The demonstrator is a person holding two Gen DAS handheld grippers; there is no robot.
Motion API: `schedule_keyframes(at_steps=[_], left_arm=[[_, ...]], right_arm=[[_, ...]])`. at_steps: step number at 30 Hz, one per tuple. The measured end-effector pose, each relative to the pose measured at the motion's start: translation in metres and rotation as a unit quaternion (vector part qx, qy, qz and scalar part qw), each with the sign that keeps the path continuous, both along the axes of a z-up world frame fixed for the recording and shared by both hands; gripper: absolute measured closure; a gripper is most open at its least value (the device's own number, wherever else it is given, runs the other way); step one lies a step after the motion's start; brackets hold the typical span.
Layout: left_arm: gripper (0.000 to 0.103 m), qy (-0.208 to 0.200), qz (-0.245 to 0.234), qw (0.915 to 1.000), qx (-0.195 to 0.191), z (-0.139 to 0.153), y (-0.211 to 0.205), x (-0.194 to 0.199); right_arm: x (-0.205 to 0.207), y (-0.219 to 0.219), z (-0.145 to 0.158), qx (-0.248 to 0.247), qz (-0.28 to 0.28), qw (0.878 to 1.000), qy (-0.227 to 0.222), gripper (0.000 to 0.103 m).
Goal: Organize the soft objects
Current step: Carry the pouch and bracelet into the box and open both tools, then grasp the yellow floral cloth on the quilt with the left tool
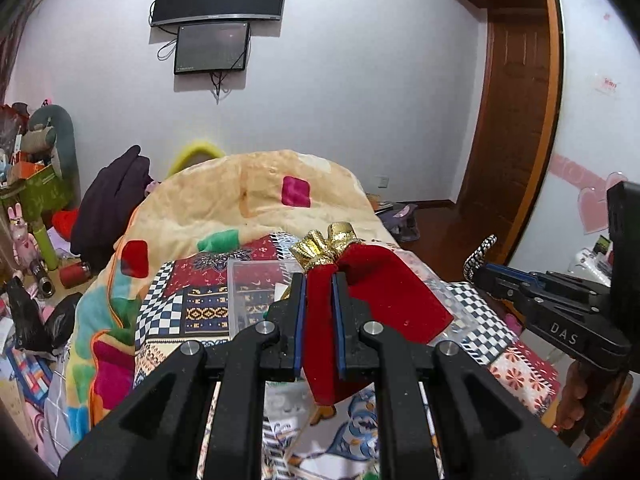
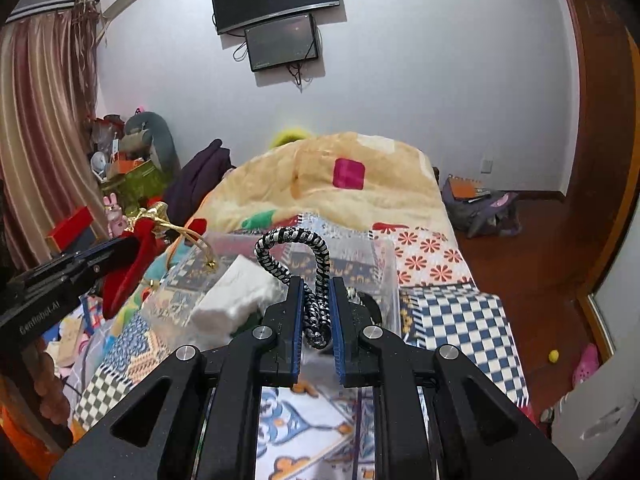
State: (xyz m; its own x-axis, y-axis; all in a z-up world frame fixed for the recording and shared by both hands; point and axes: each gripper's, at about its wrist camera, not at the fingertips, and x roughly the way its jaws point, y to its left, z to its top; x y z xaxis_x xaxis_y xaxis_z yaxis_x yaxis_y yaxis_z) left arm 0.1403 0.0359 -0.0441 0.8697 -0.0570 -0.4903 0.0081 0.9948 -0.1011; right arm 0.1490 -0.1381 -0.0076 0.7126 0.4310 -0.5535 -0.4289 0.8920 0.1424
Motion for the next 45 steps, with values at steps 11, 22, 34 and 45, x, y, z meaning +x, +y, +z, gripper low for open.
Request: schedule_keyframes(at_steps=[11,22,34,45], left_arm=[[0.091,0.063,0.013,0.9979,0.006,-0.04,-0.005,0.057],[0.088,0.116,0.01,0.9931,0.006,-0.067,-0.007,0.078],[0.043,0.084,-0.012,0.9964,-0.007,-0.042,-0.004,0.04],[0.019,0.066,-0.031,0.9973,-0.001,-0.037,-0.007,-0.022]], right_arm=[[0.029,0.028,-0.023,-0.033,0.008,0.999,0.033,0.091],[0.036,0.036,-0.042,-0.059,0.014,0.997,0.054,0.082],[0.02,0.014,-0.02,-0.03,0.012,0.999,0.029,0.042],[-0.024,0.005,-0.016,-0.016,0.042,0.999,0.017,0.031]])
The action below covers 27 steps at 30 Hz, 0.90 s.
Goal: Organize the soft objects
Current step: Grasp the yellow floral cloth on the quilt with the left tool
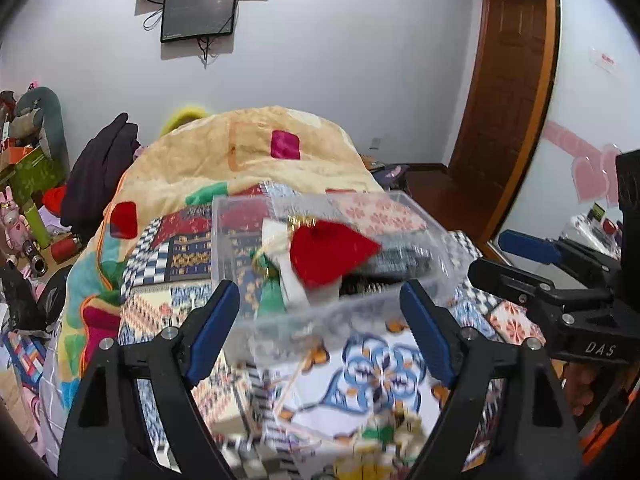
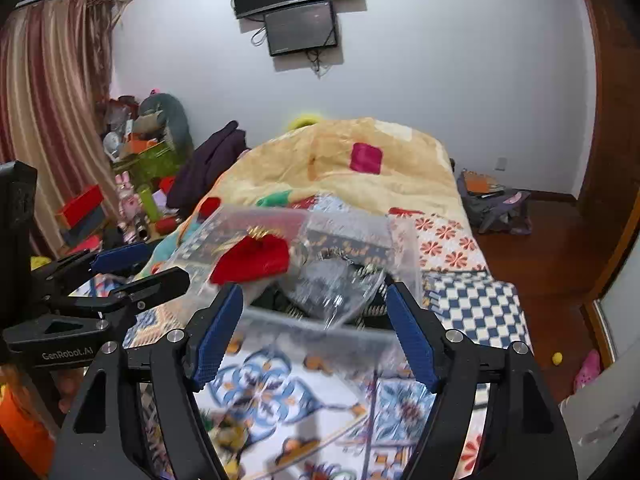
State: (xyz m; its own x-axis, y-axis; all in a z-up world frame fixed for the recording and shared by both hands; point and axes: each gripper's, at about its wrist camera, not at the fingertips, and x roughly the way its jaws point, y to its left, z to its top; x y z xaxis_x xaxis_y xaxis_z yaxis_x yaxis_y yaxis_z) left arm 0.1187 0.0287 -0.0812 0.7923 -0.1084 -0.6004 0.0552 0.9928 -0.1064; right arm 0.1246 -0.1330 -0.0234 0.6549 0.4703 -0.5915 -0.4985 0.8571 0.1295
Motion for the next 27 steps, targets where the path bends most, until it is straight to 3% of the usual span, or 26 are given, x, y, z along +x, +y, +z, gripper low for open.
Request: schedule_keyframes(at_steps=[9,14,20,25,27], left_arm=[[0.017,0.059,-0.024,0.998,0.005,-0.049,-0.005,-0.031],[0.018,0.092,-0.04,0.9948,0.02,-0.077,-0.012,-0.04],[0.049,0.103,-0.055,0.9928,0.028,-0.091,-0.019,-0.04],[0.093,0.103,-0.075,0.9915,0.025,-0.091,-0.023,-0.039],[0.095,0.103,-0.076,0.9916,0.021,-0.09,-0.023,-0.037]], right_arm=[[-0.028,0.002,-0.037,-0.038,0.013,0.999,0.035,0.031],[-0.024,-0.002,-0.051,-0.044,0.006,0.997,0.06,0.031],[-0.026,-0.009,-0.05,-0.032,0.0,0.998,0.06,0.031],[-0.03,-0.012,-0.048,-0.026,-0.004,0.998,0.057,0.031],[-0.03,-0.014,-0.048,-0.022,-0.006,0.998,0.057,0.031]])
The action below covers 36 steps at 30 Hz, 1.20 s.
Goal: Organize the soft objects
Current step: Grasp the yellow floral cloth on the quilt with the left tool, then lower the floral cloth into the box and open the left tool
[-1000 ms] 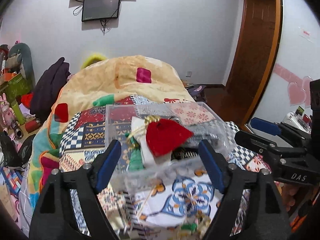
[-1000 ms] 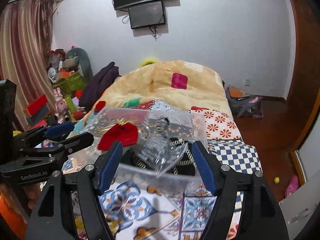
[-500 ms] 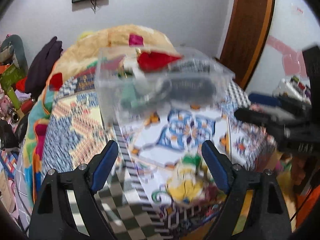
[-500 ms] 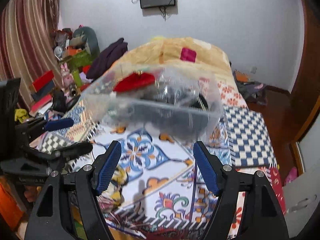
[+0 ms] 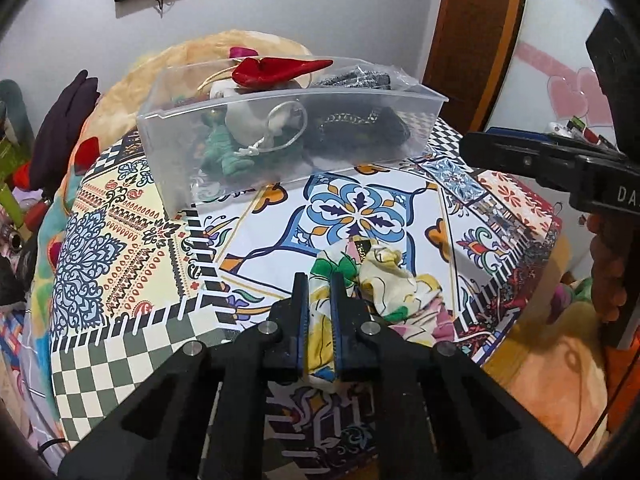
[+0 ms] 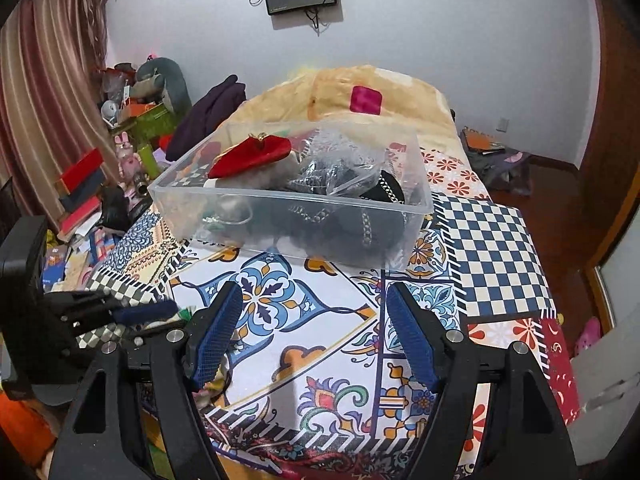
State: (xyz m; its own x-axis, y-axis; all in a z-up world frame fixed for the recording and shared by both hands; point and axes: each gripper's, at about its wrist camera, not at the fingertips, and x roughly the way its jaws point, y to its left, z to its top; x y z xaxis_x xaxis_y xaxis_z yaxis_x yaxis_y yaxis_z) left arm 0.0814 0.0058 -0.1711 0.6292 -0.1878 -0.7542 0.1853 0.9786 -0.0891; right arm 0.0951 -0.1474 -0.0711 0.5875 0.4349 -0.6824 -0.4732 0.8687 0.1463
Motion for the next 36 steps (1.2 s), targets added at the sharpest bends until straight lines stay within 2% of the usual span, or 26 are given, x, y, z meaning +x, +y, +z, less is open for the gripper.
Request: schedule_keyframes(at_steps=[3,8,14,19,22,27,29,30,32,33,34,36], left_arm=[[0.096,-0.013,0.007,0.9998,0.009,0.007,0.0,0.001],[0.097,-0.058,0.024,0.998,0.001,0.044,0.006,0.01],[0.097,-0.127,0.039,0.9911,-0.006,0.099,0.007,0.037],[0.097,-0.162,0.067,0.9845,0.012,0.118,0.0,0.07],[0.097,-0.146,0.084,0.9856,0.011,0.105,0.002,0.097],[0.096,-0.07,0.101,0.9924,0.006,0.061,0.015,0.135],[0.092,-0.052,0.103,0.9932,-0.013,0.051,0.021,0.134],[0.087,-0.05,0.103,0.9933,-0.019,0.049,0.025,0.131],[0.074,-0.055,0.101,0.9931,-0.022,0.05,0.027,0.123],[0.062,-0.06,0.103,0.9927,-0.018,0.052,0.028,0.118],[0.055,-0.07,0.104,0.992,-0.014,0.056,0.029,0.111],[0.052,-0.085,0.099,0.9914,-0.013,0.065,0.029,0.098]], right_arm=[[0.001,-0.004,0.002,0.005,-0.003,1.0,-0.003,0.031],[0.001,-0.009,0.005,0.011,-0.01,1.0,-0.009,0.031],[0.001,-0.014,0.008,0.018,-0.014,1.0,-0.015,0.031],[0.003,-0.016,0.006,0.018,-0.015,1.0,-0.013,0.031],[0.003,-0.017,0.006,0.019,-0.016,1.0,-0.015,0.031],[0.005,-0.02,0.005,0.022,-0.017,0.999,-0.016,0.031],[0.006,-0.021,0.005,0.022,-0.019,0.999,-0.015,0.031],[0.006,-0.022,0.005,0.022,-0.021,0.999,-0.016,0.031],[0.006,-0.023,0.006,0.024,-0.022,0.999,-0.016,0.031],[0.006,-0.023,0.007,0.023,-0.022,0.999,-0.017,0.031],[0.005,-0.023,0.008,0.023,-0.022,0.999,-0.019,0.031],[0.004,-0.021,0.011,0.019,-0.022,0.999,-0.024,0.031]])
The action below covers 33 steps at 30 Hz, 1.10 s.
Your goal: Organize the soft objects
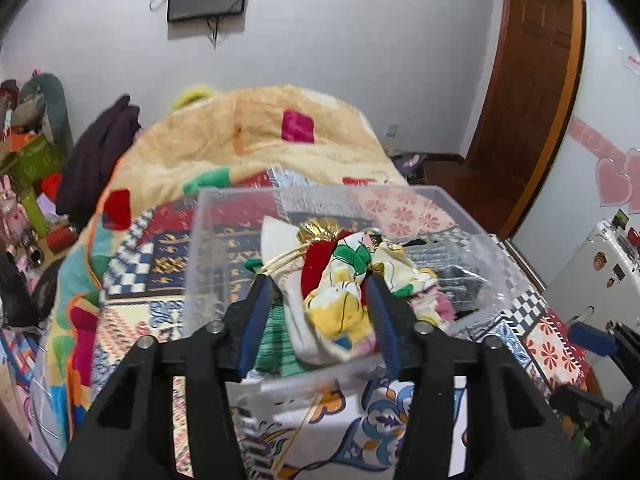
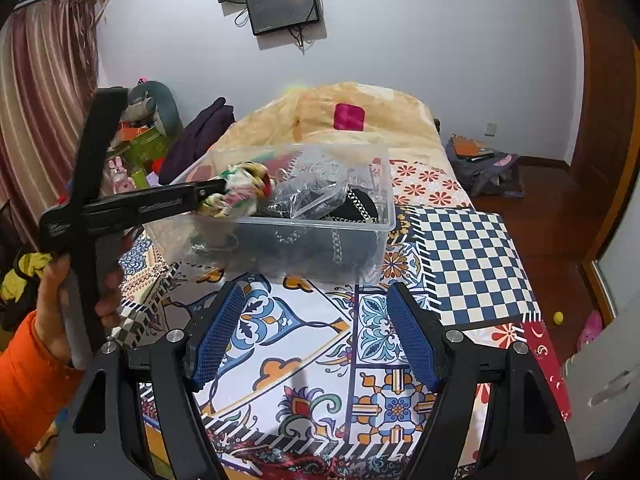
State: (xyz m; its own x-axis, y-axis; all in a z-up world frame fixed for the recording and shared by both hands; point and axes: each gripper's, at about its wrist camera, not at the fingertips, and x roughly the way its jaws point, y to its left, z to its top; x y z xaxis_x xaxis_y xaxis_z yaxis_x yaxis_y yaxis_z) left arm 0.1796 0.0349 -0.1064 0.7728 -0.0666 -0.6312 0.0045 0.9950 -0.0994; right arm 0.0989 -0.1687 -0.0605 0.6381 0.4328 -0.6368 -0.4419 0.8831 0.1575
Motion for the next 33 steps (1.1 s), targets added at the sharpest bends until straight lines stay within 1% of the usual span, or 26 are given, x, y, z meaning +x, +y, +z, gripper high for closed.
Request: schedule_keyframes(at_steps=[4,7,8,12,16,18,19,20,21,22,24,26,27,28,29,33], left_arm=[[0.045,-0.025,-0.012,0.9996,-0.007,0.021,-0.001,-0.027],[0.042,-0.049,-0.011,0.9987,0.003,0.039,-0.006,-0.05],[0.042,-0.057,-0.011,0.9983,0.007,0.045,-0.007,-0.055],[0.031,-0.099,-0.005,0.9949,0.018,0.069,-0.013,-0.083],[0.026,-0.127,-0.003,0.9917,0.021,0.086,-0.018,-0.099],[0.025,-0.136,-0.007,0.9906,0.02,0.093,-0.021,-0.106],[0.025,-0.141,-0.007,0.9898,0.021,0.095,-0.023,-0.109],[0.025,-0.144,-0.007,0.9893,0.022,0.097,-0.024,-0.111],[0.022,-0.148,-0.006,0.9888,0.023,0.098,-0.025,-0.114],[0.015,-0.151,-0.005,0.9883,0.023,0.099,-0.026,-0.116],[0.012,-0.159,0.0,0.987,0.022,0.101,-0.027,-0.122],[0.011,-0.163,0.001,0.9864,0.024,0.103,-0.028,-0.126],[0.009,-0.163,0.002,0.9863,0.024,0.102,-0.029,-0.126],[0.006,-0.165,0.004,0.9861,0.023,0.102,-0.029,-0.128],[0.005,-0.166,0.006,0.9859,0.023,0.102,-0.029,-0.128],[0.003,-0.169,0.008,0.9852,0.025,0.101,-0.03,-0.132]], right_arm=[[-0.005,0.003,0.009,-0.005,0.0,1.0,-0.016,0.031],[-0.009,0.003,0.022,-0.005,0.0,0.999,-0.035,0.031],[-0.011,0.003,0.027,-0.006,-0.002,0.999,-0.045,0.031],[-0.018,0.002,0.049,-0.002,-0.003,0.997,-0.079,0.031],[-0.027,-0.003,0.076,0.012,-0.005,0.993,-0.116,0.031],[-0.029,-0.005,0.084,0.023,-0.003,0.992,-0.127,0.027],[-0.03,-0.006,0.09,0.03,-0.003,0.991,-0.134,0.022],[-0.032,-0.007,0.095,0.036,-0.003,0.989,-0.143,0.019],[-0.034,-0.008,0.098,0.039,-0.003,0.988,-0.149,0.019],[-0.035,-0.008,0.102,0.041,-0.002,0.987,-0.154,0.019],[-0.038,-0.006,0.108,0.044,0.0,0.985,-0.164,0.016],[-0.04,-0.005,0.111,0.049,0.001,0.984,-0.173,0.004],[-0.041,-0.005,0.112,0.052,0.0,0.983,-0.177,0.002],[-0.044,-0.007,0.112,0.052,-0.001,0.982,-0.181,0.0],[-0.044,-0.005,0.112,0.05,-0.001,0.982,-0.183,0.0],[-0.042,0.0,0.112,0.04,-0.001,0.981,-0.189,0.0]])
